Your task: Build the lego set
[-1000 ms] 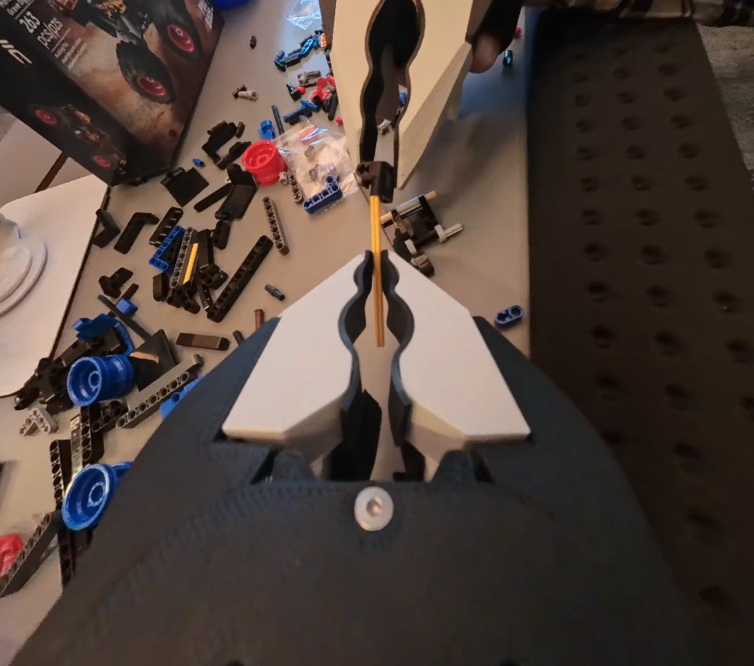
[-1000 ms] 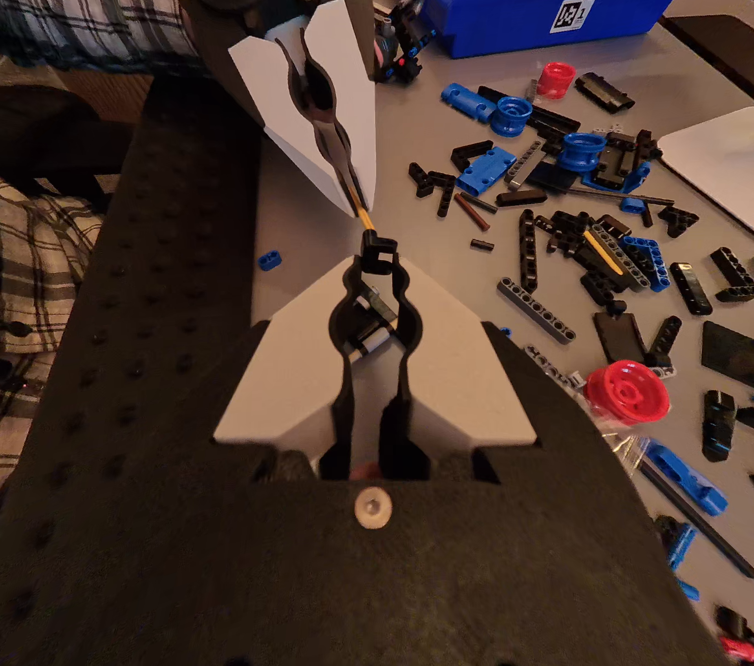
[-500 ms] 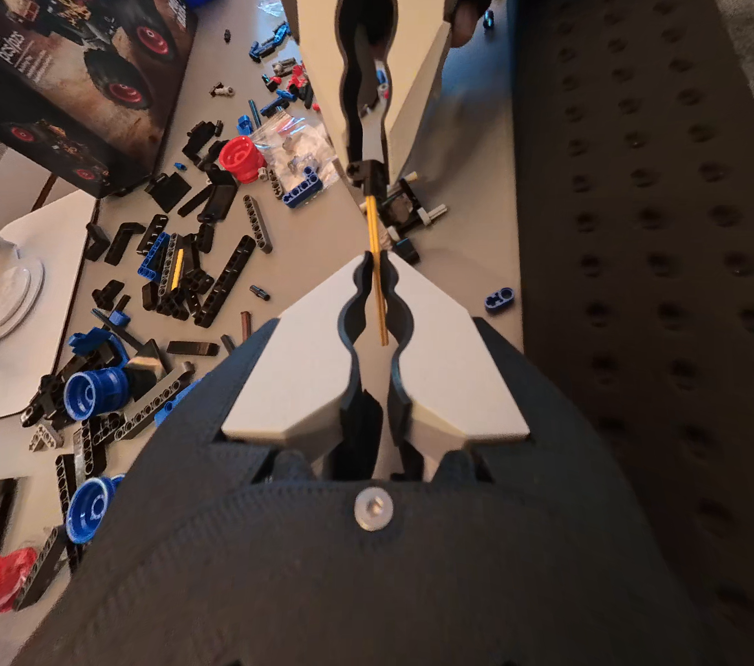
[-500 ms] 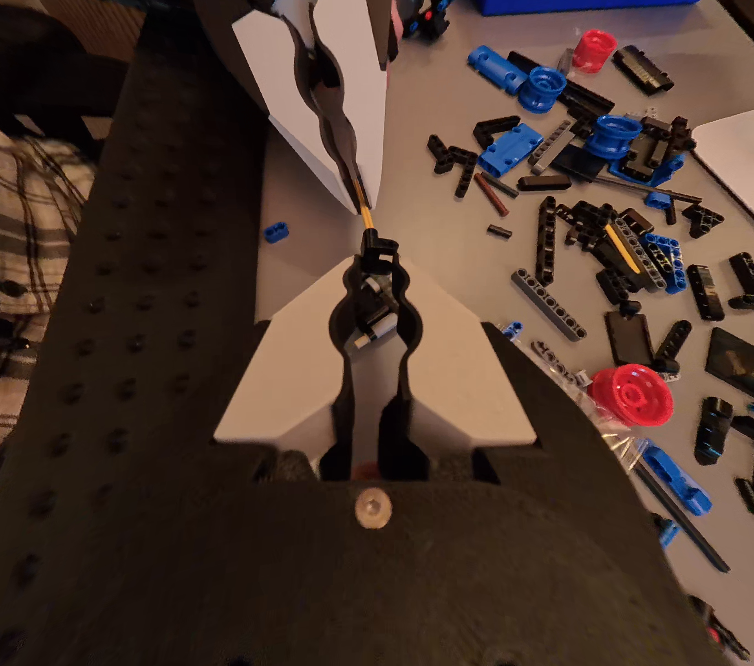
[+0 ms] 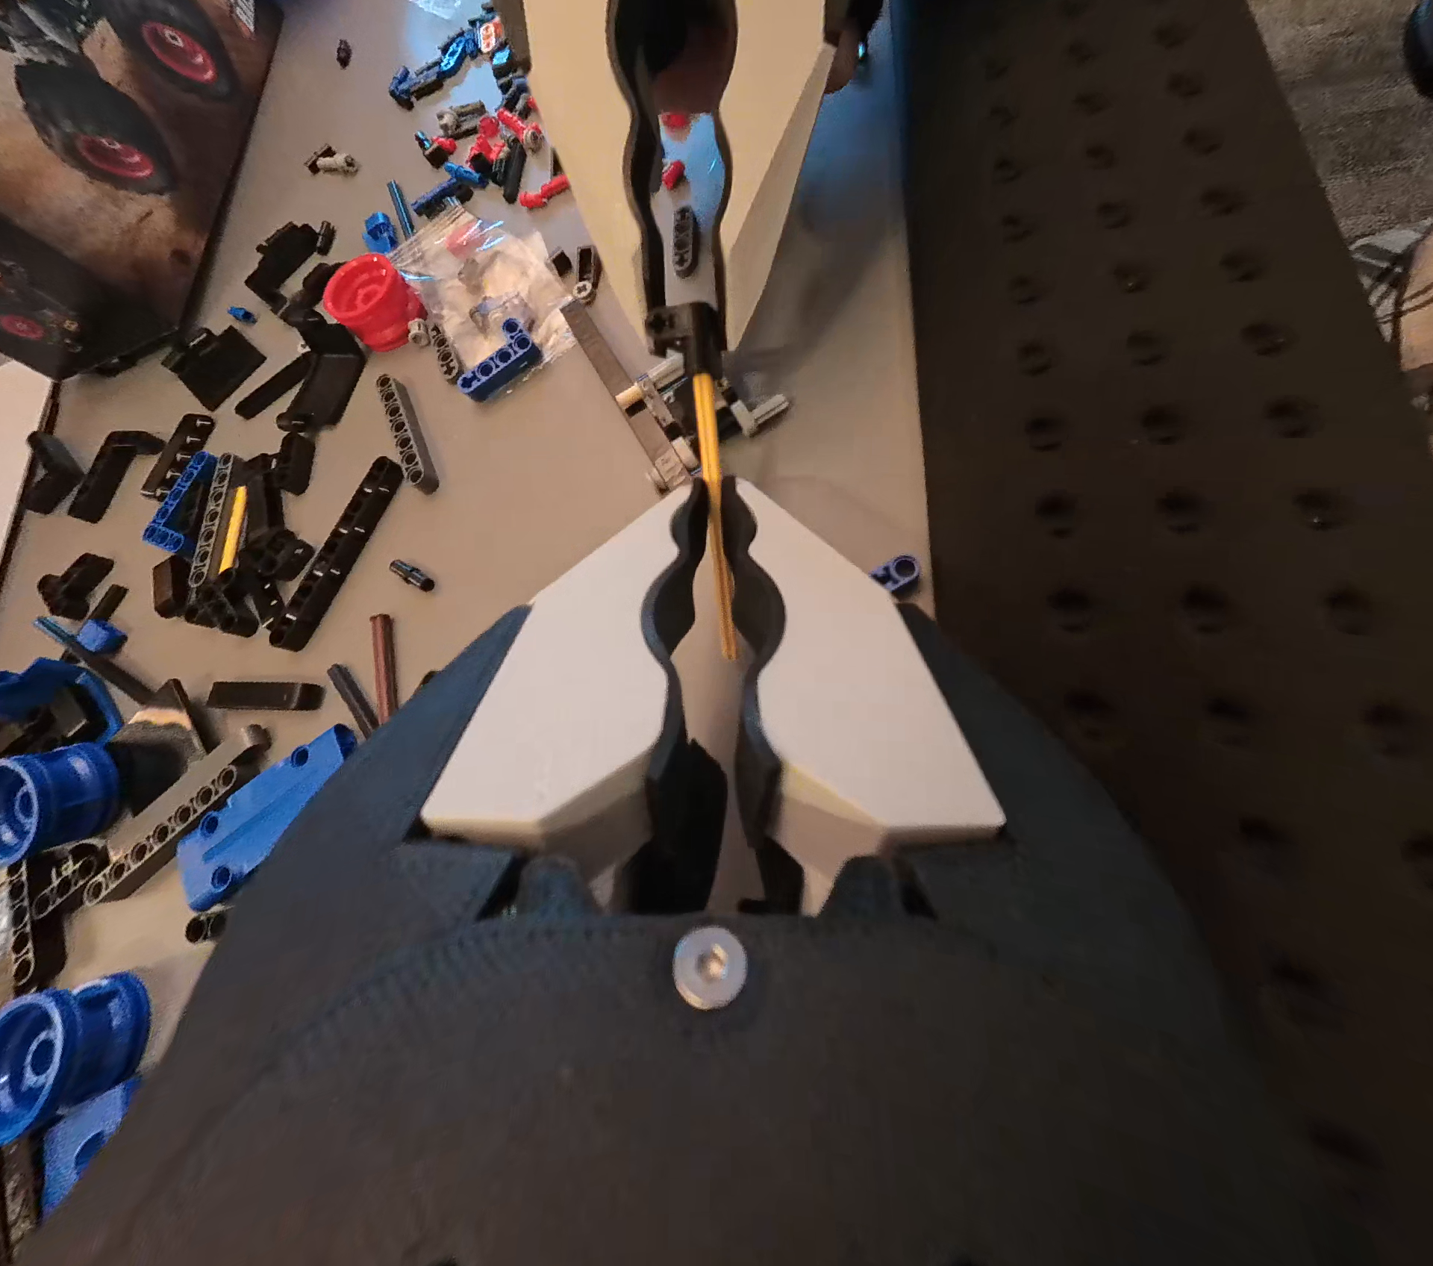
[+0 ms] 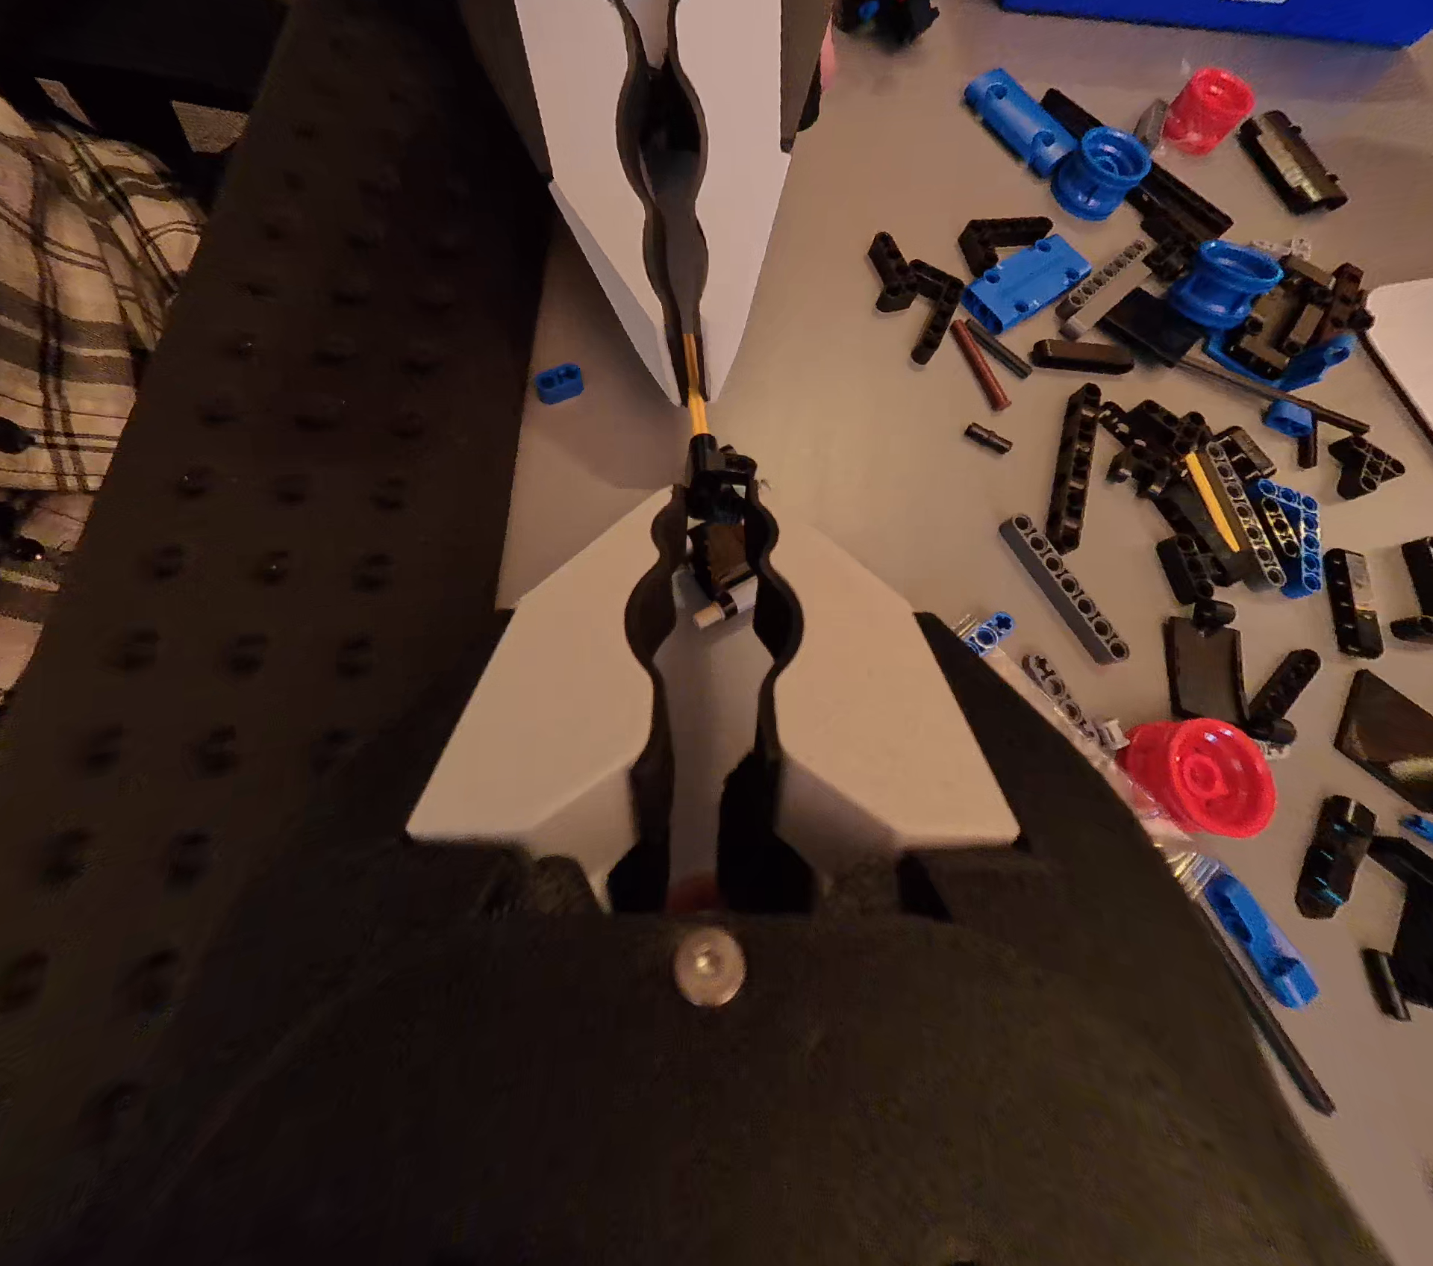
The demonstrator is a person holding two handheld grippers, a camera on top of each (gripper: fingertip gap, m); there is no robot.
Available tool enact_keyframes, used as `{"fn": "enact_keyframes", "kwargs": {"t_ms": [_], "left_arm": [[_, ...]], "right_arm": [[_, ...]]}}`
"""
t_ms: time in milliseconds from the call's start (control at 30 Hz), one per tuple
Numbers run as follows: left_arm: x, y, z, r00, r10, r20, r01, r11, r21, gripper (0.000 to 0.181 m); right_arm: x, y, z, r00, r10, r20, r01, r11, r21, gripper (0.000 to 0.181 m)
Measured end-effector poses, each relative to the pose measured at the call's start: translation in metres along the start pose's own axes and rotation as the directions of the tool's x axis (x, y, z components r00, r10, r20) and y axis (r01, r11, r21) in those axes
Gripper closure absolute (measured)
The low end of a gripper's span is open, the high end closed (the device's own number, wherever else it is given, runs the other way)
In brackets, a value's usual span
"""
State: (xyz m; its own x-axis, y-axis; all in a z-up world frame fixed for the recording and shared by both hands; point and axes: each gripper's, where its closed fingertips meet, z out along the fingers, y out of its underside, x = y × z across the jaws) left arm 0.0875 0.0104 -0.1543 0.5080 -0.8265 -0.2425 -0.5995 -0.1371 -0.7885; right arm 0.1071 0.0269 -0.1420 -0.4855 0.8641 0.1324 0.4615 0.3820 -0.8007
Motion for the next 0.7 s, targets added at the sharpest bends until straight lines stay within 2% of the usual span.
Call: {"fn": "enact_keyframes", "kwargs": {"t_ms": [133,367,700], "left_arm": [[0.0044,0.0011,0.0013,1.000,-0.002,-0.023,0.002,1.000,0.004,0.180],[0.0087,0.0036,0.0039,0.998,-0.014,-0.055,0.014,1.000,-0.003,0.180],[0.0086,0.0023,0.0035,0.998,-0.025,-0.058,0.025,1.000,0.005,0.180]], "right_arm": [[-0.0043,-0.0011,0.0004,0.999,-0.031,0.012,0.031,0.999,0.006,0.168],[-0.0062,0.0073,0.0029,0.987,-0.161,-0.018,0.158,0.982,-0.103,0.168],[-0.0062,0.0066,0.0028,0.982,-0.180,-0.051,0.175,0.980,-0.090,0.168]]}}
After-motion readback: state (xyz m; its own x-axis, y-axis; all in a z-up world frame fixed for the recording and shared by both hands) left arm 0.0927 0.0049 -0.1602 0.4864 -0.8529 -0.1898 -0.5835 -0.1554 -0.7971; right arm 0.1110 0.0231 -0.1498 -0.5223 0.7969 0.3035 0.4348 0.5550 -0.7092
